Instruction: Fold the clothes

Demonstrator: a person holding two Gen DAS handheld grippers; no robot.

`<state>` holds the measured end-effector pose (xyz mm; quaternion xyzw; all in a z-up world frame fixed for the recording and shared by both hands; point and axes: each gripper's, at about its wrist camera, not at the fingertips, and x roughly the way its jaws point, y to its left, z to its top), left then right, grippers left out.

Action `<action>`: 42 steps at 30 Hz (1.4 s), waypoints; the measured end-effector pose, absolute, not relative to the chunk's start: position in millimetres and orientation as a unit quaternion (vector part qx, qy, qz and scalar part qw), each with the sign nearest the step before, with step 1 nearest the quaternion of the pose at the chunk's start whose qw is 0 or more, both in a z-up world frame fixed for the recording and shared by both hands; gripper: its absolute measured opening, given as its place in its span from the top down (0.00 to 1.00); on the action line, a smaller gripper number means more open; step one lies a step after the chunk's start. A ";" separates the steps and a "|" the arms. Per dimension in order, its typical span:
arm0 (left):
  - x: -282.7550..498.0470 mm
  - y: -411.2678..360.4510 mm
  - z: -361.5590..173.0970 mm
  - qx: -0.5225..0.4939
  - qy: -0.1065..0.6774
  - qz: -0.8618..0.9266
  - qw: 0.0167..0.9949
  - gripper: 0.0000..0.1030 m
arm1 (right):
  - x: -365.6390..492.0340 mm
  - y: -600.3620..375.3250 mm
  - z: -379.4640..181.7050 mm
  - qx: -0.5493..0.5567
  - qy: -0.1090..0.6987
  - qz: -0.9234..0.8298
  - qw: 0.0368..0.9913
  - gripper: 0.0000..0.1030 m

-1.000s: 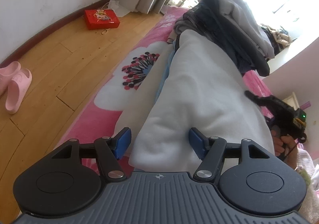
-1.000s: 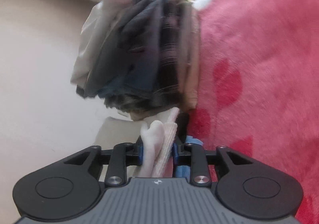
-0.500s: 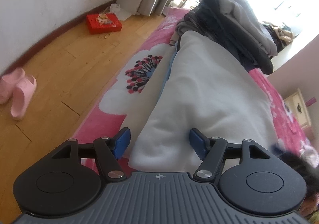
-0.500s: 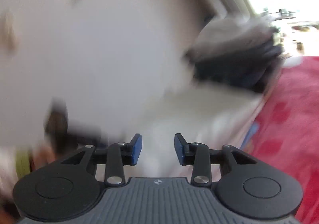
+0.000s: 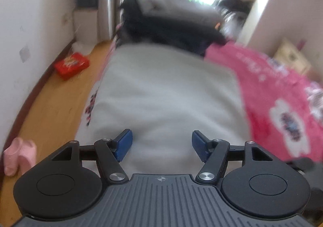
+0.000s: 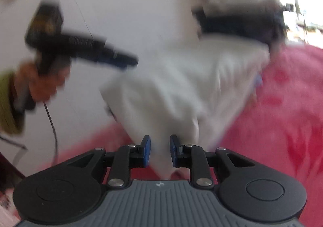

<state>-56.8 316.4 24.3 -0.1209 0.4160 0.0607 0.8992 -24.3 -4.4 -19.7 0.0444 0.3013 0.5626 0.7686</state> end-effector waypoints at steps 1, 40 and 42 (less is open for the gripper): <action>-51.9 319.5 27.8 -0.127 0.412 0.065 0.900 0.37 | -24.5 -5.9 -20.6 0.046 0.301 0.562 0.769 0.78; 17.3 176.9 69.5 -0.155 0.395 0.132 0.896 0.02 | -1.0 -95.2 -78.0 0.082 0.454 0.425 0.778 0.28; 3.1 173.5 77.5 -0.136 0.382 0.130 0.905 0.00 | -6.3 -94.0 -75.9 0.064 0.453 0.425 0.781 0.27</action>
